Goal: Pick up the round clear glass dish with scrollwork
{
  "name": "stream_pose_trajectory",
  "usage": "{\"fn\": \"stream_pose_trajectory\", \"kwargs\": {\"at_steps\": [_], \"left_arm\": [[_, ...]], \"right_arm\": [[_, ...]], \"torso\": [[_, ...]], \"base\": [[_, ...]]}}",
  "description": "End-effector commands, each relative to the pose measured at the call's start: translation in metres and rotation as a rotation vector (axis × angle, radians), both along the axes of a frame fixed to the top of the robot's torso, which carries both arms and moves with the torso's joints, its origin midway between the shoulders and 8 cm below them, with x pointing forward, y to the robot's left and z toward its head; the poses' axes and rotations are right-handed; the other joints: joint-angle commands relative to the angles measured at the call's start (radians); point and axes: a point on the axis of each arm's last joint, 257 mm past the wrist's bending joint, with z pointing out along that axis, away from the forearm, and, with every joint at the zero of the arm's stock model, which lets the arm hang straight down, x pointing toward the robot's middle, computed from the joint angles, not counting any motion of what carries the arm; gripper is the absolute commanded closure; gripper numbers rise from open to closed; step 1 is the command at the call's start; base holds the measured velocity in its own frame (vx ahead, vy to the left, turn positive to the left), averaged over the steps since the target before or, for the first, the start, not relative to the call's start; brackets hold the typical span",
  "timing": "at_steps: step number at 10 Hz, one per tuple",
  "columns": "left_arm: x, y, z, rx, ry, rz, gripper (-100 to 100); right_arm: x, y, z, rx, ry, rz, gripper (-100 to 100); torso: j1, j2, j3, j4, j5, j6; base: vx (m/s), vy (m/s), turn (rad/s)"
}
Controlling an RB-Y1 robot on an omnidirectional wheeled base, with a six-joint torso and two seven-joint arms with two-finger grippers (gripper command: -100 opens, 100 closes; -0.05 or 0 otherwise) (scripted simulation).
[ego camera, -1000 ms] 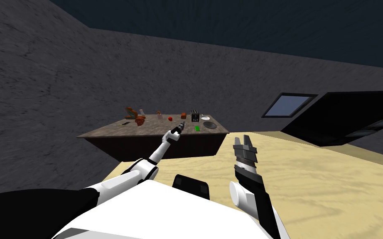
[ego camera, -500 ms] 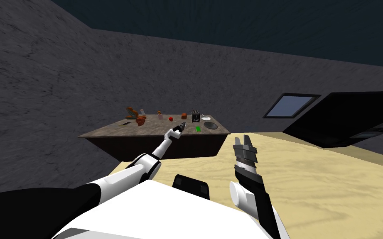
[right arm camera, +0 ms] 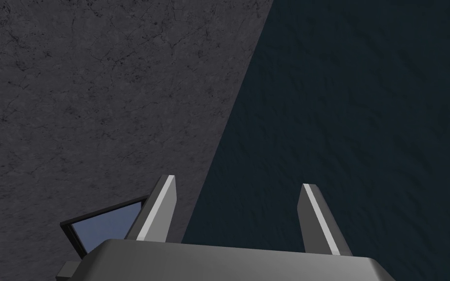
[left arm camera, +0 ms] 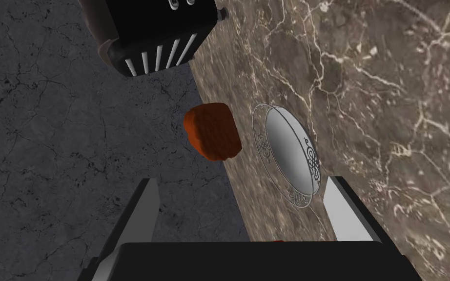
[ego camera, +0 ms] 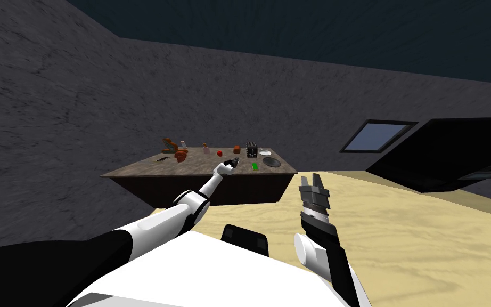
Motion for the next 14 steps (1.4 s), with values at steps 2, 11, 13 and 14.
{"fn": "stream_pose_trajectory", "kwargs": {"at_steps": [2,11,13,14], "left_arm": [[0.006,-0.002,-0.006,0.005,0.059,0.003,-100],[0.007,0.006,-0.039,0.021,0.264,0.031,-100],[0.004,0.009,-0.047,0.024,0.304,0.04,-100],[0.001,0.013,-0.053,0.027,0.339,0.048,-100]], "right_arm": [[0.0,0.0,0.0,0.0,0.0,0.0,0],[0.0,0.0,0.0,0.0,0.0,0.0,0],[0.0,0.0,0.0,0.0,0.0,0.0,0],[0.0,0.0,0.0,0.0,0.0,0.0,0]], "torso": [[0.0,0.0,0.0,0.0,0.0,0.0],[0.0,-0.001,0.0,0.0,0.0,0.0],[0.0,-0.001,-0.001,-0.001,0.0,0.0],[0.0,-0.001,-0.001,0.0,0.0,0.0]], "base": [[0.053,0.02,0.018],[0.059,0.023,0.016],[0.06,0.019,0.013],[0.065,0.022,0.021]]}}
